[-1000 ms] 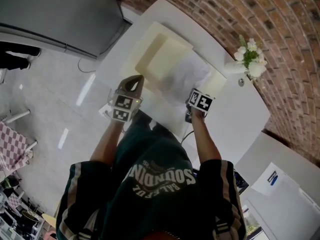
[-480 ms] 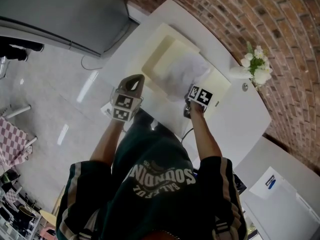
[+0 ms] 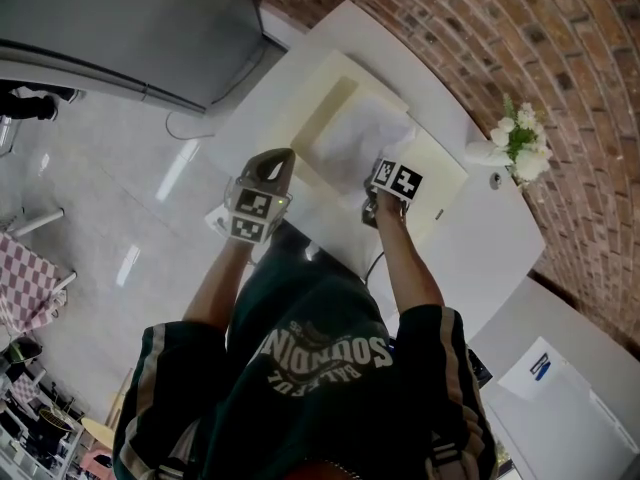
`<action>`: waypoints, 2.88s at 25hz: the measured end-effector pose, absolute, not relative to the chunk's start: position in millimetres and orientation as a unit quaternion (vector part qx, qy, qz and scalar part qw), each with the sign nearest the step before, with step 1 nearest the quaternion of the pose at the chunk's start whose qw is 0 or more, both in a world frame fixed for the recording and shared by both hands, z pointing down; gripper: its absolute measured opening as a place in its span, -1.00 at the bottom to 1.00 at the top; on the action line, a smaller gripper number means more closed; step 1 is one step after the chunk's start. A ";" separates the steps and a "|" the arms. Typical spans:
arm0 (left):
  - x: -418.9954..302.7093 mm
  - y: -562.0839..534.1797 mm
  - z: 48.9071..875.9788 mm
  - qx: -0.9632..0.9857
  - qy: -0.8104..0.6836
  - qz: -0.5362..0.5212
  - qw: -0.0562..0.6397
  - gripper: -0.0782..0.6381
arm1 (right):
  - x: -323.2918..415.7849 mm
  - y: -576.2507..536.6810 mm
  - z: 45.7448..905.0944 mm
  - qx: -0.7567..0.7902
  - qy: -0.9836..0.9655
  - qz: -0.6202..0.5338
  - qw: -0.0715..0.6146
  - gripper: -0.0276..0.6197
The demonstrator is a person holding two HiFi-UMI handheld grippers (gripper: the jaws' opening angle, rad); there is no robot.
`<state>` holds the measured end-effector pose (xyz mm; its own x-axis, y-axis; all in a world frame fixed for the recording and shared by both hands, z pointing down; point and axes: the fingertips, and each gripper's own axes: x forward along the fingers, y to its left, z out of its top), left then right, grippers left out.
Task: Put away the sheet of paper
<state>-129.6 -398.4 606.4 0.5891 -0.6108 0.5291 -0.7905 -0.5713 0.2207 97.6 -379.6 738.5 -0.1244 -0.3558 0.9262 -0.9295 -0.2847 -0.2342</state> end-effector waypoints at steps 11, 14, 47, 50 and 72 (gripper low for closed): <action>-142.2 -405.9 612.3 0.859 -0.409 0.203 0.232 -0.75 | 59.4 -407.0 746.1 0.591 -0.540 0.531 0.278 -0.81; -146.8 -405.4 614.2 0.857 -0.411 0.203 0.235 -0.75 | 48.1 -413.0 751.6 0.582 -0.540 0.543 0.275 -0.70; -93.5 -344.0 580.5 0.877 -0.394 0.193 0.195 -0.75 | 120.9 -335.1 680.5 0.637 -0.635 0.378 0.221 -0.91; -81.1 -325.9 571.7 0.881 -0.392 0.193 0.181 -0.75 | 136.7 -312.0 668.6 0.652 -0.628 0.363 0.222 -0.91; -28.8 -240.5 519.3 0.903 -0.374 0.183 0.104 -0.75 | 159.6 -213.9 505.2 0.679 -0.704 0.123 0.168 -0.91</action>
